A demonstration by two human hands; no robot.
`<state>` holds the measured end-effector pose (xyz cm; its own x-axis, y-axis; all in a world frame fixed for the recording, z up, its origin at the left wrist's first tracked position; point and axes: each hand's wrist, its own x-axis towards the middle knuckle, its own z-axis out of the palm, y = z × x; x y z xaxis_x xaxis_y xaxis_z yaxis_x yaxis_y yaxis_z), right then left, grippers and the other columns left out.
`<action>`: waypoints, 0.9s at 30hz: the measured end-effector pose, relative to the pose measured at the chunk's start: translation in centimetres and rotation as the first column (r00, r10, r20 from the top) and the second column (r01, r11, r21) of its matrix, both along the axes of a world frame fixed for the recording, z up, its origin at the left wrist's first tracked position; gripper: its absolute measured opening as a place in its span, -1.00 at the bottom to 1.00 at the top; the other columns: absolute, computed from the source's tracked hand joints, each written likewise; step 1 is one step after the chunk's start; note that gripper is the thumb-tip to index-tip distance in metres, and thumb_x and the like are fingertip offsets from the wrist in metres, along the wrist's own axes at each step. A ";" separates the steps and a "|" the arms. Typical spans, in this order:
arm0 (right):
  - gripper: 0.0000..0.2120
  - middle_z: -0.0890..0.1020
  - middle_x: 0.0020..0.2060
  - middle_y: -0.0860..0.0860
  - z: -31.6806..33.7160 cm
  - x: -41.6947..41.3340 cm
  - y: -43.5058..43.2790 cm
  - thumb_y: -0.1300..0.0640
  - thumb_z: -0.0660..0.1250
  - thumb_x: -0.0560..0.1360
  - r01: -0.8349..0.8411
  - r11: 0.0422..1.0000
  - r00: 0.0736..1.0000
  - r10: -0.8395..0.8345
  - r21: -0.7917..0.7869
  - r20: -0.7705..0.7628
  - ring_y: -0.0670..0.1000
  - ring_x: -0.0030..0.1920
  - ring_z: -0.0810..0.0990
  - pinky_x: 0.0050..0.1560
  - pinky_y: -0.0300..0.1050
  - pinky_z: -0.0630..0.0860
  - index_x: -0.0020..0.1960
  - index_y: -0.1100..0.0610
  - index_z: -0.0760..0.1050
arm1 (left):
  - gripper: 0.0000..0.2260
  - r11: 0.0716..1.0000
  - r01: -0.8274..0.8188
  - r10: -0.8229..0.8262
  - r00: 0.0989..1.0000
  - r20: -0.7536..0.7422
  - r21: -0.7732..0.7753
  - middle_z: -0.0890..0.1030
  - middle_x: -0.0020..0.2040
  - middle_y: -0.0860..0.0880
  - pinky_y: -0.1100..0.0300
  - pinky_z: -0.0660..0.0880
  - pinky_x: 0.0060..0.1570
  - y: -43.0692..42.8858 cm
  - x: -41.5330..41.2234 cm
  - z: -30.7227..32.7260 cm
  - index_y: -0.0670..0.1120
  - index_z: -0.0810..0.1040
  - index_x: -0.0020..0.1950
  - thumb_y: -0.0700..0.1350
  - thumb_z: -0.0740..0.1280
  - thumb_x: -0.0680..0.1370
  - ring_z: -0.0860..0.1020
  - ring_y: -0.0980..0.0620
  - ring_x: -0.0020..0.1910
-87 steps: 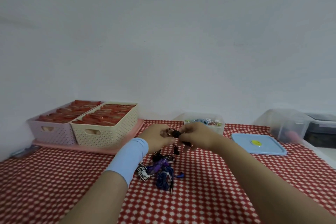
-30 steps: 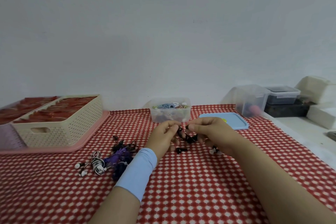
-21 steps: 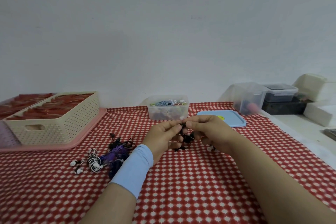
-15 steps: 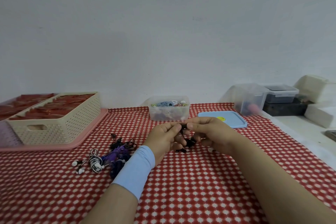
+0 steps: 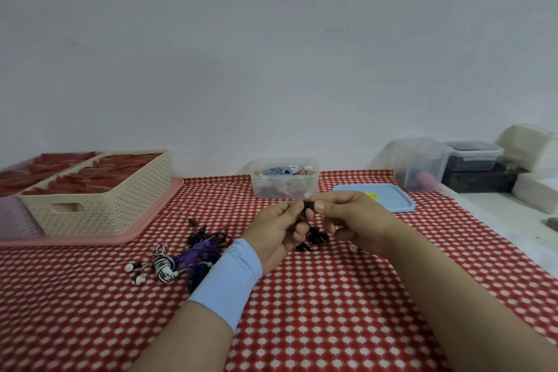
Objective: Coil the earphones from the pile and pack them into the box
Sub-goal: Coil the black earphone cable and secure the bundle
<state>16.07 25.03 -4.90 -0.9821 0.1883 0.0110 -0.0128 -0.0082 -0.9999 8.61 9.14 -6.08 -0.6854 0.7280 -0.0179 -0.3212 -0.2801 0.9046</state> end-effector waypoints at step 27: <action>-0.92 0.72 -0.27 0.05 0.8 0.7 -0.9 0.21 0.46 0.52 0.158 0.947 0.986 -0.133 0.281 -0.104 -0.06 -0.40 0.58 -0.51 -0.25 0.36 -0.03 0.12 0.73 | -0.83 0.979 -0.087 0.045 0.976 -0.215 -0.187 0.62 -0.30 -0.03 0.32 0.47 -0.44 0.0 -0.3 0.0 -0.18 0.56 0.10 -0.16 0.20 0.67 0.51 0.09 -0.40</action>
